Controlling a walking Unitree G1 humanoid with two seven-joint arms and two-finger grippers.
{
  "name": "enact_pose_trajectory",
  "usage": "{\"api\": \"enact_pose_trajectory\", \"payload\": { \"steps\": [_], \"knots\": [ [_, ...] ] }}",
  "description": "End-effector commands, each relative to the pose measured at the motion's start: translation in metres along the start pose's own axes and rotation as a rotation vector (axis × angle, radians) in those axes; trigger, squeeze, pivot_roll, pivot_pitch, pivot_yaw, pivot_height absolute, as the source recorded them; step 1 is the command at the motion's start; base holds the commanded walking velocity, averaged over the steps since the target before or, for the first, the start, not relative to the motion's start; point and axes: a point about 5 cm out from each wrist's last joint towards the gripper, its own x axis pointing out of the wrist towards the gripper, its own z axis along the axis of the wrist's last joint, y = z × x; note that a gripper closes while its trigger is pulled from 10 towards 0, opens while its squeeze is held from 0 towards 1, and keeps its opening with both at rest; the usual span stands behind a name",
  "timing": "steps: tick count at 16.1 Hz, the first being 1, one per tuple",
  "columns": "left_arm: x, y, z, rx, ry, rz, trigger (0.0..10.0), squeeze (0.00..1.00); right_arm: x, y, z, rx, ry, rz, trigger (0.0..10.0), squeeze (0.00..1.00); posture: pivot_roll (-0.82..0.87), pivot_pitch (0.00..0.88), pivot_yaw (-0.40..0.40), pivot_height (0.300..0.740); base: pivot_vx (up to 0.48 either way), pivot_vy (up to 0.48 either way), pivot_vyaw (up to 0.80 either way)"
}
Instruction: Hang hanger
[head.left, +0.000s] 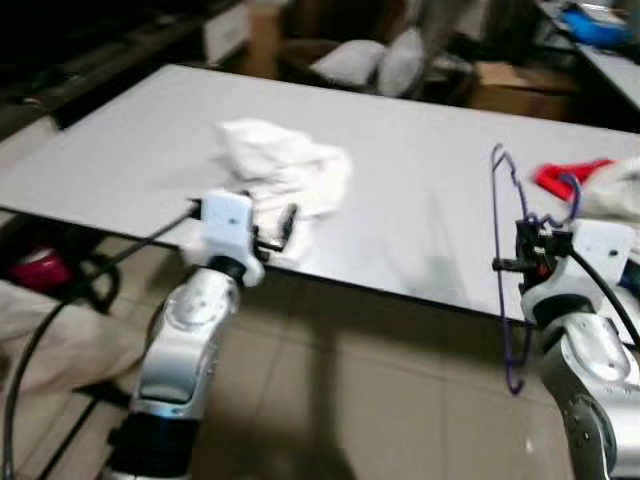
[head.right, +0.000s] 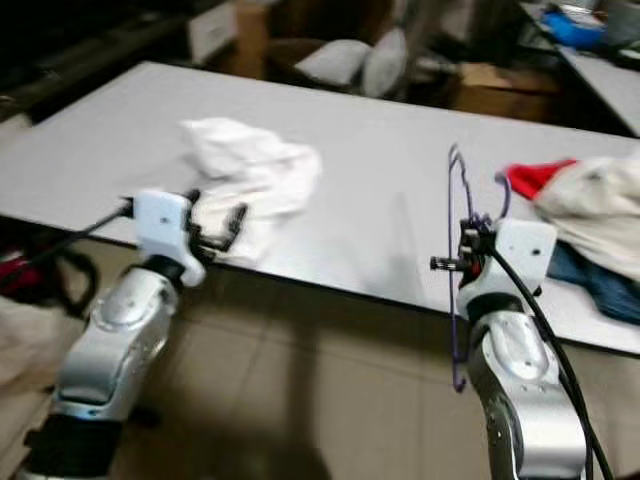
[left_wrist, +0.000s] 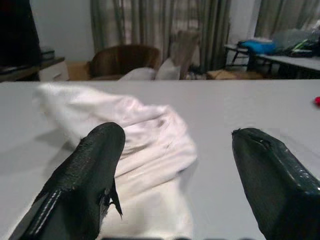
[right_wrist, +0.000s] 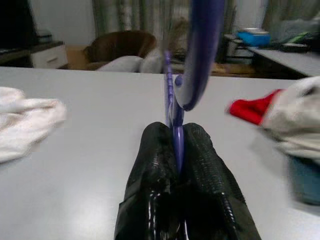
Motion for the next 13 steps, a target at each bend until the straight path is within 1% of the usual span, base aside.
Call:
{"api": "enact_pose_trajectory", "payload": {
  "steps": [1, 4, 6, 7, 8, 9, 10, 11, 12, 13],
  "knots": [
    [0.002, -0.009, 0.003, 0.0, -0.015, -0.029, 10.0, 0.0, 0.0, -0.007, -0.001, -0.028, 0.004, -0.033, 10.0, 0.0, -0.09, 0.0, -0.027, 0.74, 0.0, -0.285, 0.0],
    [0.004, -0.009, 0.003, 0.008, -0.013, -0.033, 10.0, 0.0, -0.002, -0.006, -0.003, 0.005, 0.009, -0.016, 10.0, 0.0, -0.09, 0.0, -0.012, 0.74, 0.0, -0.281, 0.0],
    [0.005, -0.01, 0.003, 0.011, -0.011, -0.042, 10.0, 0.0, -0.004, -0.009, -0.006, -0.031, 0.039, -0.044, 10.0, 0.0, -0.09, 0.0, -0.004, 0.74, 0.0, -0.274, 0.0],
    [0.006, -0.01, 0.003, 0.005, -0.011, -0.042, 10.0, 0.0, -0.006, -0.009, -0.009, 0.021, 0.073, -0.034, 10.0, 0.0, -0.09, 0.0, 0.004, 0.74, 0.0, 0.0, 0.0],
    [0.007, -0.01, 0.003, -0.007, -0.009, -0.039, 10.0, 0.0, -0.007, -0.008, -0.011, 0.048, 0.094, -0.038, 10.0, 0.0, -0.09, 0.0, 0.01, 0.74, 0.0, 0.0, 0.0],
    [0.008, -0.009, 0.004, -0.017, -0.015, -0.039, 10.0, 0.0, -0.008, -0.008, -0.009, 0.079, 0.072, -0.052, 10.0, 0.0, -0.09, 0.0, 0.015, 0.74, 0.0, 0.0, 0.0],
    [0.008, -0.01, 0.009, -0.026, -0.045, -0.059, 10.0, 0.0, -0.007, -0.01, -0.007, 0.005, 0.044, -0.092, 10.0, 0.0, -0.1, 0.0, 0.02, 0.74, 0.0, 0.0, -0.4],
    [0.008, -0.011, 0.012, -0.023, -0.063, -0.072, 10.0, 0.0, -0.007, -0.011, -0.008, -0.013, 0.039, -0.106, 10.0, 0.0, -0.1, 0.0, 0.023, 0.74, 0.0, 0.0, -0.77],
    [0.009, -0.011, 0.013, -0.006, -0.066, -0.075, 10.0, 0.0, -0.008, -0.013, -0.009, -0.007, 0.044, -0.128, 10.0, 0.0, -0.1, 0.0, 0.027, 0.74, 0.0, 0.0, -0.77],
    [0.009, -0.01, 0.013, -0.008, -0.059, -0.071, 10.0, 0.0, -0.009, -0.014, -0.01, 0.03, 0.064, -0.125, 10.0, 0.0, -0.1, 0.0, 0.03, 0.74, 0.0, 0.0, -0.76]
  ]
}}
